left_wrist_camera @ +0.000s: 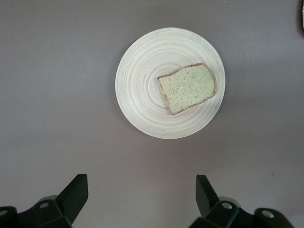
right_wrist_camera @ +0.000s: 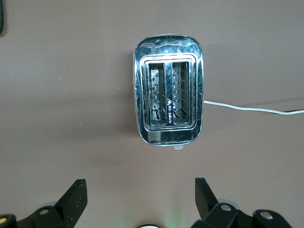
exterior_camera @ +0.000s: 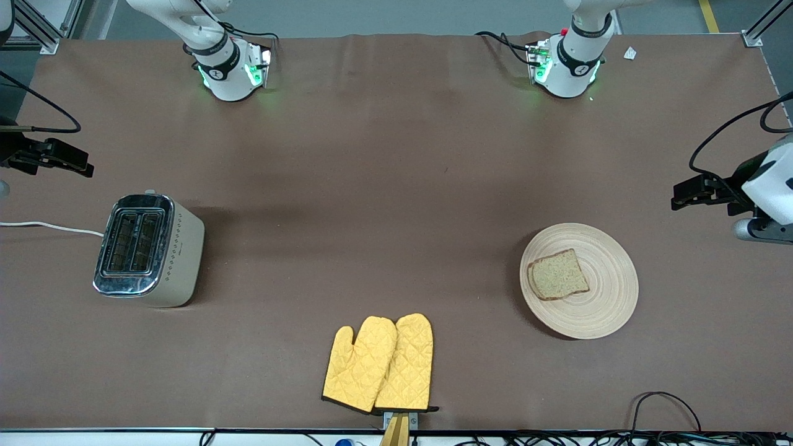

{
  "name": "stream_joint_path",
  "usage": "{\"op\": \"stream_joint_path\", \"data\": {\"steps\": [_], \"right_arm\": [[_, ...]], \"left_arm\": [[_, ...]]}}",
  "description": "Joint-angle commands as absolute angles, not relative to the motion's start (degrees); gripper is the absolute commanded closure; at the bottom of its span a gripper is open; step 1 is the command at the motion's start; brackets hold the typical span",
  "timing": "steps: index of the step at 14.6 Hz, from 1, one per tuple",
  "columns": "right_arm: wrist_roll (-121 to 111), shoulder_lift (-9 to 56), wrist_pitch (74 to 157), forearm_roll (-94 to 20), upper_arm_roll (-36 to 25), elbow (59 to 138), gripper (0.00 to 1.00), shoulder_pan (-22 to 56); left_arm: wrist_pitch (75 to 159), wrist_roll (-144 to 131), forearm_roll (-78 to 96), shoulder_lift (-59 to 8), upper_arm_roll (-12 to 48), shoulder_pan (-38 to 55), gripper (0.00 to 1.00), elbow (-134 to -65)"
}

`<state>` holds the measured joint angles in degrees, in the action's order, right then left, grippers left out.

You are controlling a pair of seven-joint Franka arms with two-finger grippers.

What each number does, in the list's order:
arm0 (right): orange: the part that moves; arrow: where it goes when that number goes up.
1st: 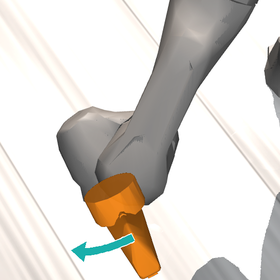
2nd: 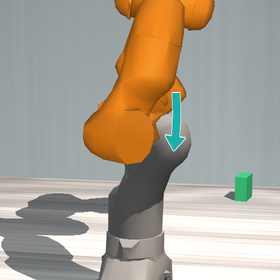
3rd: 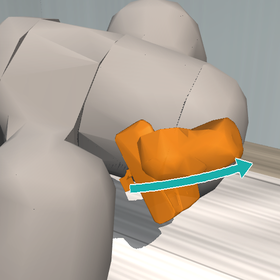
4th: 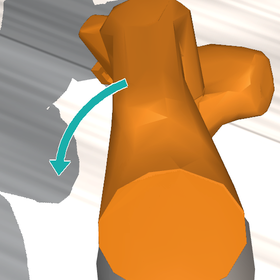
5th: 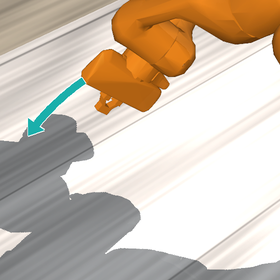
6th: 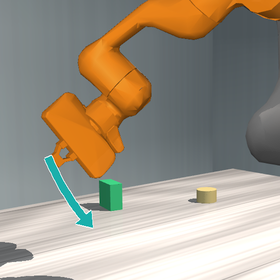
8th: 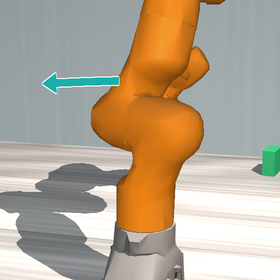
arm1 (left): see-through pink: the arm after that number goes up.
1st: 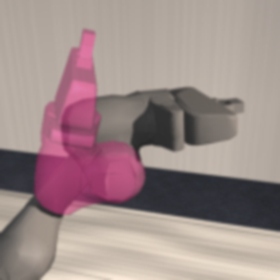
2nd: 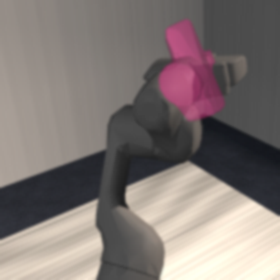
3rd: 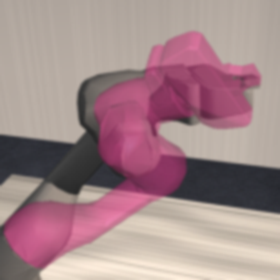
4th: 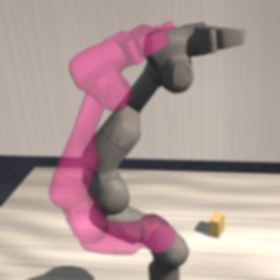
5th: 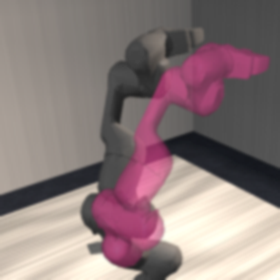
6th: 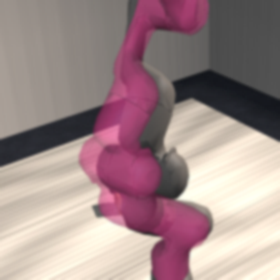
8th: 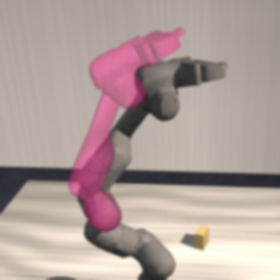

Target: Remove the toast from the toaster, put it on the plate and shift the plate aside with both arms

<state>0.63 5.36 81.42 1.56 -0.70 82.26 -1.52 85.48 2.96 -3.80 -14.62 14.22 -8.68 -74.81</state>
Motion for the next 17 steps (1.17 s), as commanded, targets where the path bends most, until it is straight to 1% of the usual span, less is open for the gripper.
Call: {"op": "stream_joint_path", "data": {"steps": [1,2,5,10,13,15,17], "right_arm": [[1.32,4.04,81.30,1.76,-0.35,83.58,0.00,-1.93],[1.32,4.04,81.30,1.76,-0.35,83.58,0.00,-2.02],[1.32,4.04,81.30,1.76,-0.44,83.58,0.00,-2.02],[1.32,4.04,81.39,1.76,-0.35,83.58,0.00,-2.02],[1.32,4.04,81.91,1.58,-0.35,83.85,0.00,-2.02],[0.97,3.78,83.83,-0.87,-0.61,84.28,0.00,-2.54],[0.97,2.82,84.81,-0.97,-0.62,85.77,0.00,-2.64]], "left_arm": [[85.43,1.85,-5.36,-10.65,13.54,-7.57,0.00,-73.91],[85.34,1.67,-5.36,-9.07,12.32,-5.56,0.00,-74.18],[85.17,-0.33,-5.10,-6.34,4.68,2.62,0.00,-75.58],[85.34,-7.90,-4.66,-0.36,4.22,6.32,0.00,-83.48],[84.99,-8.09,-4.13,1.49,4.22,6.15,0.00,-85.86],[83.68,-9.04,-4.13,2.63,4.22,6.33,0.00,-87.18],[83.58,-12.03,-4.13,4.30,4.22,6.50,0.00,-89.64]]}}
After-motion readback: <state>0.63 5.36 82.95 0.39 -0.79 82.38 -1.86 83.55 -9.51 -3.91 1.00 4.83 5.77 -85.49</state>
